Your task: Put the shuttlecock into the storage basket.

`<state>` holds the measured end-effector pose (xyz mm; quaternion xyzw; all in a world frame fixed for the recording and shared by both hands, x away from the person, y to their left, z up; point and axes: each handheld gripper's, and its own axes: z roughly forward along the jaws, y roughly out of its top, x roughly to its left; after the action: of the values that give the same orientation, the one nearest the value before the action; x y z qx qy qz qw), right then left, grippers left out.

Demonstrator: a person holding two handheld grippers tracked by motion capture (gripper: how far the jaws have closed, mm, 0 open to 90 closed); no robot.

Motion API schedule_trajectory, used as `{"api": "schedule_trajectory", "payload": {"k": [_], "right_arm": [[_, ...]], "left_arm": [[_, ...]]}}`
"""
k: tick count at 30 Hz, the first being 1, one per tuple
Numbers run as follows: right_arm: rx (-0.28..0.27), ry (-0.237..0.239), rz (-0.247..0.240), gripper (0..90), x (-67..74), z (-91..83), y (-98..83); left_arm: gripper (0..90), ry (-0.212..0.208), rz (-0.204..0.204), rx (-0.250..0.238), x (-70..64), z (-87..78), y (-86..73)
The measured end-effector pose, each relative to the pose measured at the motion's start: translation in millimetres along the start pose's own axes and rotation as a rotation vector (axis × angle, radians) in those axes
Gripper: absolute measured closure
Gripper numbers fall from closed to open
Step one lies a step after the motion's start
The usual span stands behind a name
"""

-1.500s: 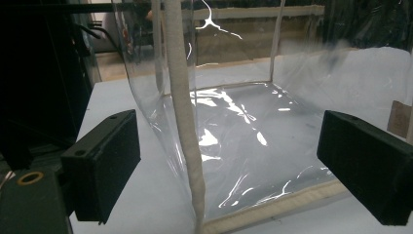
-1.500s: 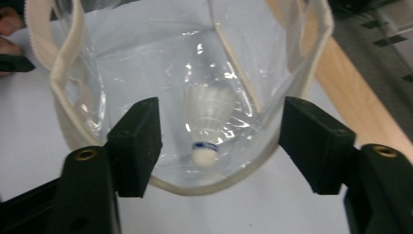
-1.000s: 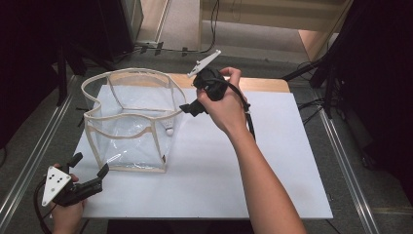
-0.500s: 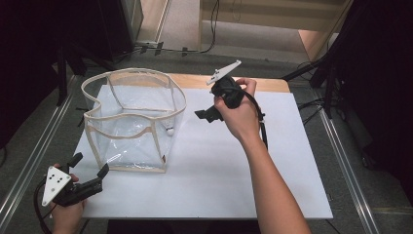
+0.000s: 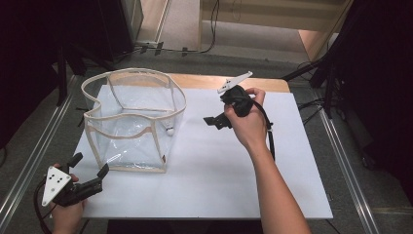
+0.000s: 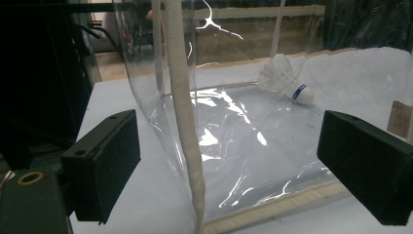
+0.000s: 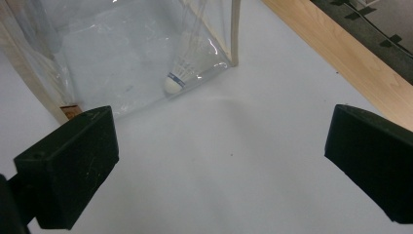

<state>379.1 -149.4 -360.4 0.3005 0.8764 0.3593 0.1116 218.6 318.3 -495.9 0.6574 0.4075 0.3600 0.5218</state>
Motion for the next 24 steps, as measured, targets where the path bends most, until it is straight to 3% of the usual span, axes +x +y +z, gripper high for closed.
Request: {"api": "schedule_trajectory", "payload": {"k": [10, 16, 24], "right_arm": [[-0.011, 0.005, 0.022, 0.0, -0.6, 7.8, -26.1], [-0.015, 0.008, 0.063, 0.0, -6.2, 14.5, -50.2], [-0.047, -0.007, 0.087, 0.0, -8.5, 10.3, -69.5]], "left_arm": [[9.1, -0.001, -0.002, 0.000, 0.4, 0.3, 0.0], [9.1, -0.003, -0.003, -0.001, 0.5, 0.2, 0.0], [9.1, -0.002, -0.004, 0.000, 0.4, 0.3, 0.1]]}}
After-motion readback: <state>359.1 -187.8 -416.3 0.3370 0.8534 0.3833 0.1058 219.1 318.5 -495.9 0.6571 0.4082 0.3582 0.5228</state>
